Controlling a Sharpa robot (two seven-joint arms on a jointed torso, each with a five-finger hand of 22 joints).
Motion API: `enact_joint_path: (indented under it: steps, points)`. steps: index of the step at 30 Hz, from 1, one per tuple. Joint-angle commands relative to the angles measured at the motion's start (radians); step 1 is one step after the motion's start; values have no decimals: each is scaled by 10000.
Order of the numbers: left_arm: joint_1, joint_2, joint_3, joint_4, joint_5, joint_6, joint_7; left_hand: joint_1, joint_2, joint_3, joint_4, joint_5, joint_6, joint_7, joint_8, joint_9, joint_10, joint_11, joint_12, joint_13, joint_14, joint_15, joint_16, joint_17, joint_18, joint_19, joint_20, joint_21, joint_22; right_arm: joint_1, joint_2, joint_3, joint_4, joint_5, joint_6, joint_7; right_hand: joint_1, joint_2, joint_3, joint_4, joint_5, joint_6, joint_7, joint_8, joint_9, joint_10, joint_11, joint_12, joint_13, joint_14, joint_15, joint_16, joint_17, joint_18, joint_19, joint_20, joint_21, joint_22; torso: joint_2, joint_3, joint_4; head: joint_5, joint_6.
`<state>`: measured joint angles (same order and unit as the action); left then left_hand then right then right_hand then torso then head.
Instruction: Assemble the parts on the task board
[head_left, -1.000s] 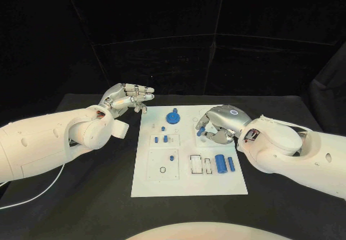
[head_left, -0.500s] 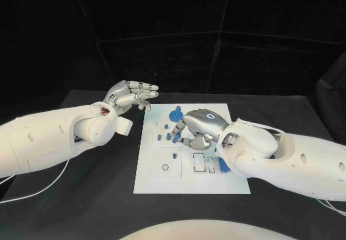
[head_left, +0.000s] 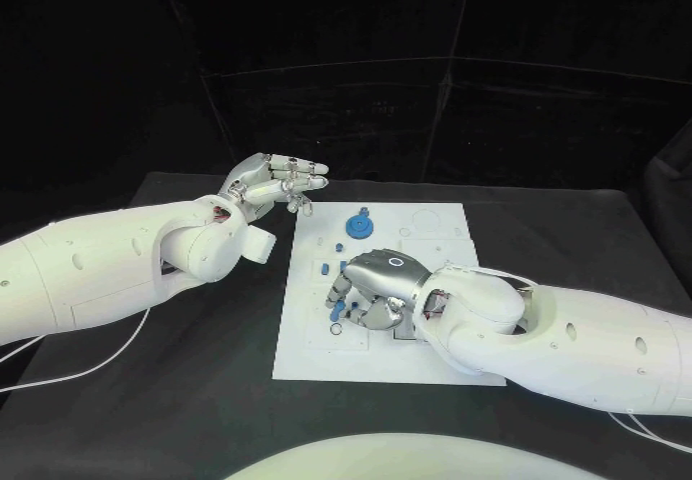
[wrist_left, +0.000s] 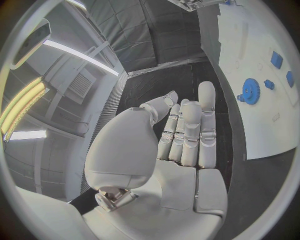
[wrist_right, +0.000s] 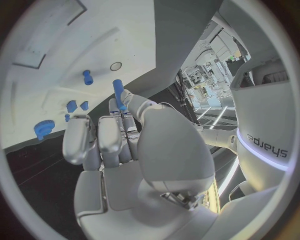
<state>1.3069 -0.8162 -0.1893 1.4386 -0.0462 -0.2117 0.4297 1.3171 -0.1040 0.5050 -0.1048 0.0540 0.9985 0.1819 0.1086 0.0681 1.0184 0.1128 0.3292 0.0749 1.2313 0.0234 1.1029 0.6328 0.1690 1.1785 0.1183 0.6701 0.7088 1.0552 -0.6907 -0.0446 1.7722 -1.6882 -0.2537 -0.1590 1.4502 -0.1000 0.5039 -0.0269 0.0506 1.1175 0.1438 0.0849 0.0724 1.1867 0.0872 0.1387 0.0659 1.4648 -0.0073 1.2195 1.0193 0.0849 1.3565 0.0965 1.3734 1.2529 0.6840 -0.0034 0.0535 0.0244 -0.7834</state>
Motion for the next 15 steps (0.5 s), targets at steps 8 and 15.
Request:
enact_joint_path:
  steps: [8,15]
  points:
    - [20,46,9,-11,35,91,68,21,64,-55,7,-15,6,61,33,-10,-20,14,46,-15,-64,3,-62,-9,141,-42,18,-44,-9,-65,189,-11,-175,-370,694,91,-26,-40,65,-21,59,-34,55,-55,-13,130,-90,-53,9,198,11,36,-14,-99,24,36,34,-6,-1,5,6,35,-46]
    - [20,51,9,-17,35,92,65,21,64,-55,7,-15,6,61,33,-10,-20,14,46,-15,-64,3,-62,-9,141,-42,18,-44,-9,-74,247,-12,-223,-493,960,27,-28,-40,67,-23,61,-33,56,-56,-13,132,-90,-56,10,195,12,28,-29,-97,18,37,30,-13,7,1,4,36,-77]
